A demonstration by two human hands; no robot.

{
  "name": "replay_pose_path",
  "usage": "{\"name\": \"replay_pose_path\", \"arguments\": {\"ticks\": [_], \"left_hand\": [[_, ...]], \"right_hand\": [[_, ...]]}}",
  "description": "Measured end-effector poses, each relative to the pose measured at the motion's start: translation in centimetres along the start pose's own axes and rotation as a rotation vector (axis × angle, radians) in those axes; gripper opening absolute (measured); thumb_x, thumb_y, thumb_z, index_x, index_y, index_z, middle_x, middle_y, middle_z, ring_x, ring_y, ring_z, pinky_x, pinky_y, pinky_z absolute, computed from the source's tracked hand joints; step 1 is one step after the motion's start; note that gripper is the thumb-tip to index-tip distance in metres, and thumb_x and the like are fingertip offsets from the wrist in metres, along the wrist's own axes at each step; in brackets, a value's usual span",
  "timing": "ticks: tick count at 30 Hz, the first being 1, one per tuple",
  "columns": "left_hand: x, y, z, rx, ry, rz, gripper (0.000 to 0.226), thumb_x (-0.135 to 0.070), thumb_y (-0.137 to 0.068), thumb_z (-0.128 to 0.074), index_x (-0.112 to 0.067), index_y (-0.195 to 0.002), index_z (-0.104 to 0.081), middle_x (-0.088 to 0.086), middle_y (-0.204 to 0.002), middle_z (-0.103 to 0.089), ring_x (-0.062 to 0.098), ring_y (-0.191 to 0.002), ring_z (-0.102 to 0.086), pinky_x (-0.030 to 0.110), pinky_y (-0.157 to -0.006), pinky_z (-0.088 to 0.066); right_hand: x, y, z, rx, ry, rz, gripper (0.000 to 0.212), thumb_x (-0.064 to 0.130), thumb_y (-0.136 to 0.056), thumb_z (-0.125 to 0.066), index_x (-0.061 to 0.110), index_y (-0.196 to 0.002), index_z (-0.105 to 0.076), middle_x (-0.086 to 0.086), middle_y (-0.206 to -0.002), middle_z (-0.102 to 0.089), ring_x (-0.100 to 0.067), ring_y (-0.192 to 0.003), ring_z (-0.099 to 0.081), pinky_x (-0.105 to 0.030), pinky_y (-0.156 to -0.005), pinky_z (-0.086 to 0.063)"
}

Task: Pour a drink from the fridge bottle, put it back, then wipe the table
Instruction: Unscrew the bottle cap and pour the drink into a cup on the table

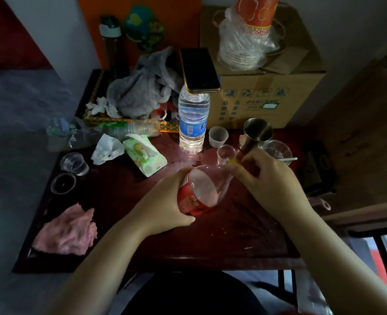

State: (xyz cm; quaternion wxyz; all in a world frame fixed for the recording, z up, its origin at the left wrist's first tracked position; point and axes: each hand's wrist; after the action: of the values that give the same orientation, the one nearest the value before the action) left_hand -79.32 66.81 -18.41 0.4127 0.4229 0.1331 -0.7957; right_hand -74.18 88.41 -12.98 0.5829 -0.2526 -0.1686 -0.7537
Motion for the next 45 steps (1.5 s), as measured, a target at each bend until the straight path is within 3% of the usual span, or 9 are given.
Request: {"name": "replay_pose_path", "arguments": {"ticks": [4,13,19,22,29,32,37,40,45], "left_hand": [[-0.2,-0.4,-0.6,-0.043,-0.055,0.026,0.097,-0.033,-0.056,-0.079,-0.043,-0.138,-0.030,-0.017,-0.126,-0.048,0.005,-0.120,-0.046,0.035,-0.097,-0.046],[-0.7,-0.7,0.1,-0.063,-0.103,0.034,0.095,-0.029,-0.057,-0.082,-0.039,-0.137,-0.033,-0.019,-0.124,-0.046,-0.003,-0.118,-0.043,0.015,-0.095,-0.038],[-1.2,-1.1,0.0,-0.119,-0.146,0.039,0.096,-0.031,-0.057,-0.081,-0.039,-0.138,-0.030,-0.015,-0.119,-0.047,0.002,-0.112,-0.045,0.026,-0.094,-0.044],[-1.4,-1.5,0.1,-0.103,-0.172,0.029,0.094,-0.033,-0.057,-0.080,-0.041,-0.137,-0.030,-0.015,-0.117,-0.048,0.003,-0.110,-0.047,0.028,-0.091,-0.046],[-1.0,-2.1,0.8,-0.032,-0.153,0.040,0.102,-0.036,-0.058,-0.082,-0.042,-0.141,-0.023,-0.017,-0.128,-0.043,-0.001,-0.116,-0.044,0.022,-0.096,-0.041],[-0.8,-2.3,1.0,-0.012,-0.186,0.037,0.103,-0.036,-0.059,-0.082,-0.042,-0.141,-0.021,-0.017,-0.130,-0.042,0.000,-0.118,-0.041,0.022,-0.096,-0.041],[-0.8,-2.6,1.1,-0.028,-0.213,0.043,0.101,-0.039,-0.059,-0.079,-0.043,-0.141,-0.021,-0.016,-0.129,-0.041,0.004,-0.120,-0.042,0.032,-0.096,-0.045],[-0.8,-2.8,1.0,-0.027,-0.232,0.024,0.101,-0.038,-0.059,-0.079,-0.042,-0.141,-0.021,-0.015,-0.130,-0.041,0.006,-0.119,-0.042,0.031,-0.095,-0.045],[-0.6,-2.9,1.1,-0.008,-0.207,0.021,0.101,-0.038,-0.058,-0.080,-0.043,-0.140,-0.021,-0.015,-0.129,-0.041,0.006,-0.119,-0.043,0.030,-0.097,-0.044]], "right_hand": [[-0.1,-0.7,0.0,-0.041,-0.032,-0.037,0.048,0.065,-0.077,-0.052,0.017,-0.080,-0.058,0.006,-0.065,-0.059,-0.006,-0.061,-0.054,-0.023,-0.050,-0.036],[-1.2,-1.5,1.8,0.210,-0.319,0.246,0.031,0.049,-0.081,-0.056,0.021,-0.096,-0.058,0.009,-0.086,-0.064,-0.008,-0.081,-0.060,-0.022,-0.069,-0.046],[-0.5,-1.8,1.6,0.046,-0.049,0.041,0.039,0.065,-0.075,-0.053,0.029,-0.087,-0.056,0.011,-0.073,-0.061,-0.002,-0.068,-0.057,-0.021,-0.058,-0.044],[-0.3,-1.9,1.2,-0.017,-0.054,0.013,0.032,0.059,-0.081,-0.055,0.027,-0.080,-0.055,0.011,-0.069,-0.059,-0.002,-0.064,-0.055,-0.019,-0.053,-0.038],[-1.3,-2.3,2.3,0.181,-0.320,0.167,0.028,0.050,-0.082,-0.055,0.026,-0.095,-0.057,0.003,-0.089,-0.064,-0.011,-0.086,-0.060,-0.031,-0.071,-0.047],[-1.7,-2.7,2.9,0.286,-0.296,0.207,0.025,0.046,-0.084,-0.056,0.027,-0.101,-0.057,0.010,-0.090,-0.063,-0.006,-0.085,-0.060,-0.027,-0.074,-0.049],[-0.9,-3.0,2.6,0.192,-0.197,0.047,0.044,0.066,-0.073,-0.050,0.030,-0.096,-0.061,0.013,-0.084,-0.065,0.001,-0.078,-0.060,-0.022,-0.069,-0.047],[-0.5,-2.9,2.0,0.090,-0.207,-0.013,0.026,0.053,-0.081,-0.057,0.028,-0.086,-0.063,0.014,-0.076,-0.066,0.002,-0.072,-0.059,-0.020,-0.063,-0.043],[-0.9,-2.8,2.6,0.151,-0.277,0.111,0.011,0.036,-0.082,-0.066,0.035,-0.093,-0.064,0.014,-0.086,-0.067,0.001,-0.082,-0.062,-0.021,-0.070,-0.049]]}}
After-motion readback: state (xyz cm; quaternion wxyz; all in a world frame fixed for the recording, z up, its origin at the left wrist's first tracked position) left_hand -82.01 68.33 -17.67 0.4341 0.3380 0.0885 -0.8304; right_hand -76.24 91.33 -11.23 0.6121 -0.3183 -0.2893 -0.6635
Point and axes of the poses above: each hand's wrist, its own y-axis away from the middle knuckle, its own z-axis out of the back of the hand, x = y × z
